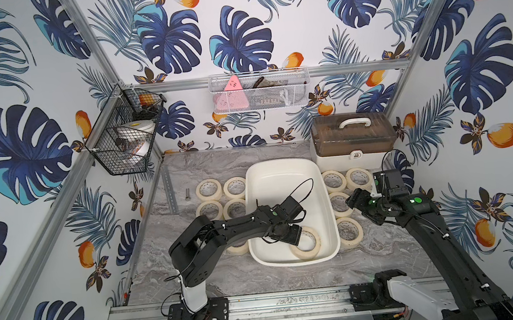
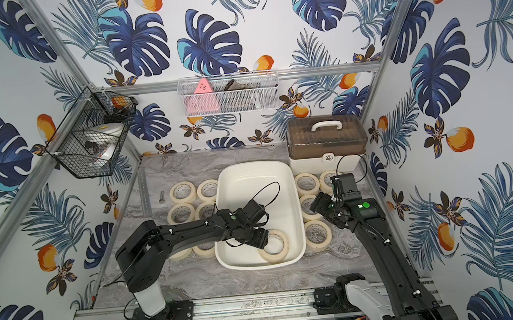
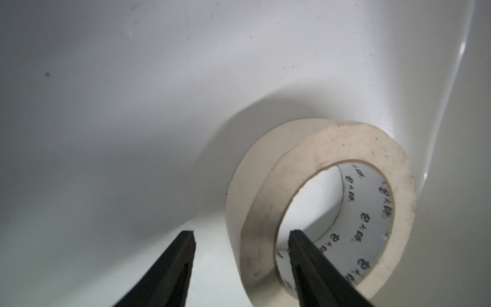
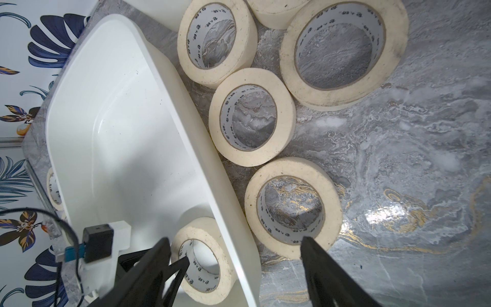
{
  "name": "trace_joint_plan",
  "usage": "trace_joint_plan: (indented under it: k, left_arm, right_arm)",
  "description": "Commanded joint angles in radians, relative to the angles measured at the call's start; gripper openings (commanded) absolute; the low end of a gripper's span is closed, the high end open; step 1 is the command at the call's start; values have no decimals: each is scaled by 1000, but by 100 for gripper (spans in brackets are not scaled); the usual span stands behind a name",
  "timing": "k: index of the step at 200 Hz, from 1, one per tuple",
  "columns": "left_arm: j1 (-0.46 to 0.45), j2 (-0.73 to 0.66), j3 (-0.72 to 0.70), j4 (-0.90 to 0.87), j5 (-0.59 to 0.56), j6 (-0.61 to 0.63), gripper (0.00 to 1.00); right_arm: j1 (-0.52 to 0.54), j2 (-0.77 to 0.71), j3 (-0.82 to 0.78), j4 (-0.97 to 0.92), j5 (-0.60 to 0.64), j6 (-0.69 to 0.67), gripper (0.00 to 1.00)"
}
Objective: Take out the art tape in the storage box
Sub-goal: Pick up the art tape from the storage box.
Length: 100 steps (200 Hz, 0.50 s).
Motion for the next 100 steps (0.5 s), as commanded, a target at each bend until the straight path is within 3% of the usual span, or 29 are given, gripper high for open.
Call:
trace_joint_plan:
  k: [1,57,100]
  left_arm:
    - [-1,19,0,30,-27,-15,54]
    - [-1,10,1,25,-75,-15,23]
    - [0,-39,38,-54,-144,-25,12]
  right_arm:
    - [1,4,11,-18,14,-11,79]
    - [1,6,7,-18,15,-18,79]
    - [1,-14,23,-26,-16,-36,79]
